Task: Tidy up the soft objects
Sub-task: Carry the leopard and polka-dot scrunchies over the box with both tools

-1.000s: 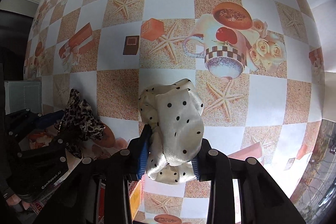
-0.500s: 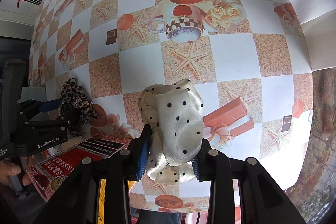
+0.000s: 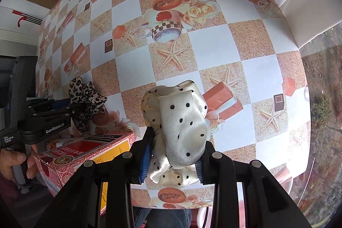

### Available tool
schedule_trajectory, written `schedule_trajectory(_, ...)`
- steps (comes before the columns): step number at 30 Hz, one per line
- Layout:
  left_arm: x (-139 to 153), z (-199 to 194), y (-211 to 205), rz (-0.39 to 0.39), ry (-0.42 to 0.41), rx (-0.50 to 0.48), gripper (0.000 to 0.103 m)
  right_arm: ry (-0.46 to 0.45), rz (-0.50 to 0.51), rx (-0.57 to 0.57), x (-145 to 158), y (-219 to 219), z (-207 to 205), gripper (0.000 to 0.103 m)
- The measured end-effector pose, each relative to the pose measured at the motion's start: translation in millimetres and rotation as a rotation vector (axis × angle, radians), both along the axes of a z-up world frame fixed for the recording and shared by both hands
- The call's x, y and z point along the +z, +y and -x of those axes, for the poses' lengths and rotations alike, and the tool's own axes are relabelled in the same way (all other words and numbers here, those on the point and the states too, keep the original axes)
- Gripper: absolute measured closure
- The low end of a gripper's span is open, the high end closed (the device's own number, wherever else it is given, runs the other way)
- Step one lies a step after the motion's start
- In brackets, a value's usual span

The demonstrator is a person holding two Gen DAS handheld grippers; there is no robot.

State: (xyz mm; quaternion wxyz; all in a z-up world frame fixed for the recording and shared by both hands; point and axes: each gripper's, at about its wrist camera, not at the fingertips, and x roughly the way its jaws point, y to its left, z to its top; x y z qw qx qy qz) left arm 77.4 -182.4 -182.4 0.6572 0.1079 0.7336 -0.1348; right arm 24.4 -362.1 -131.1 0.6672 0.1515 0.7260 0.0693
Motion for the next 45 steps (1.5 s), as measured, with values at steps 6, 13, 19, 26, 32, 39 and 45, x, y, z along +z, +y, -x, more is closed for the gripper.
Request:
schedule_trajectory(6,69,-21,-26,0.087,-0.173,-0.031,0.071,-0.038,0.034,-0.032,14,-14,4,0.067)
schedule_trajectory(13,138,26,-64,0.201,-0.286,-0.167,0.071,-0.057,0.081,-0.060,28,-30,23,0.067)
schedule_trajectory(19,173,84,-92,0.306,-0.300,-0.309,0.071,-0.037,0.109,-0.074,34,-43,53,0.067)
schedule_trajectory(26,189,146,-84,0.374,-0.283,-0.424,0.071,0.001,0.085,-0.044,38,-23,96,0.067)
schedule_trajectory(32,197,189,-37,0.364,-0.301,-0.451,0.070,0.019,0.047,0.034,40,24,128,0.067)
schedule_trajectory(39,196,212,36,0.296,-0.325,-0.351,0.070,0.008,0.004,0.196,48,92,149,0.067)
schedule_trajectory(45,190,213,104,0.221,-0.343,-0.150,0.070,-0.050,-0.010,0.392,66,152,151,0.067)
